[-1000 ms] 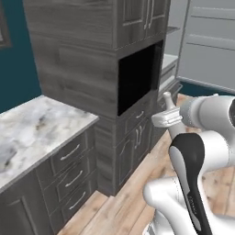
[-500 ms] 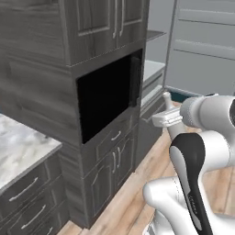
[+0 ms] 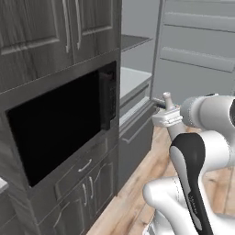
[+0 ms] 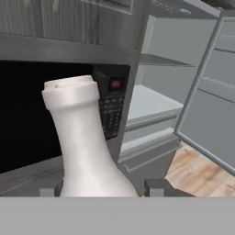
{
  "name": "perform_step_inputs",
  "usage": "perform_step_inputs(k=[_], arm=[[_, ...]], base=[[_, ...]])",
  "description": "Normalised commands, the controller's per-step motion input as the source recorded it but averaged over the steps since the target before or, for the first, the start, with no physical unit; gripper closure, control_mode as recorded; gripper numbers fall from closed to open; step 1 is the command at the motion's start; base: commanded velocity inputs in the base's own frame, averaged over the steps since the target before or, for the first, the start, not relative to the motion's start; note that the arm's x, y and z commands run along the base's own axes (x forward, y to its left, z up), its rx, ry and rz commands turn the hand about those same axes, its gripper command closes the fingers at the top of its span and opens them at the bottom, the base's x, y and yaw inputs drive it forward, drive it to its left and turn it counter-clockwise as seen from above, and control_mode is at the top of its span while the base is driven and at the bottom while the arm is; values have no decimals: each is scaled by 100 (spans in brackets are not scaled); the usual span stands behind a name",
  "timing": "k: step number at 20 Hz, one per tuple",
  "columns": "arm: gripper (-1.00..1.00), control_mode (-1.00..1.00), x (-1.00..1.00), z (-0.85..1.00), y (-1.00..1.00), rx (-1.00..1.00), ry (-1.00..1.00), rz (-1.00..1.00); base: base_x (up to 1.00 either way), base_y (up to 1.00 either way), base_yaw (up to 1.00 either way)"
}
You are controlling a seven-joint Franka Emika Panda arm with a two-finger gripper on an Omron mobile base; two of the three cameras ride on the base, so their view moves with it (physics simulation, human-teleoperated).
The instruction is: Place the liquor and beer on the top shelf of the fridge to keep them out of children's reach, and place the broccoli on lower shelves for easy access.
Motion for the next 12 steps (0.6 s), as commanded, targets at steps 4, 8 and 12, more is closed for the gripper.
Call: perform_step_inputs(k=[4, 8, 12], arm=[[100, 100, 0, 0, 0, 0, 0, 0], [100, 100, 0, 0, 0, 0, 0, 0], [100, 100, 0, 0, 0, 0, 0, 0]], base=[[80, -74, 5], [75, -65, 15], [70, -55, 24]])
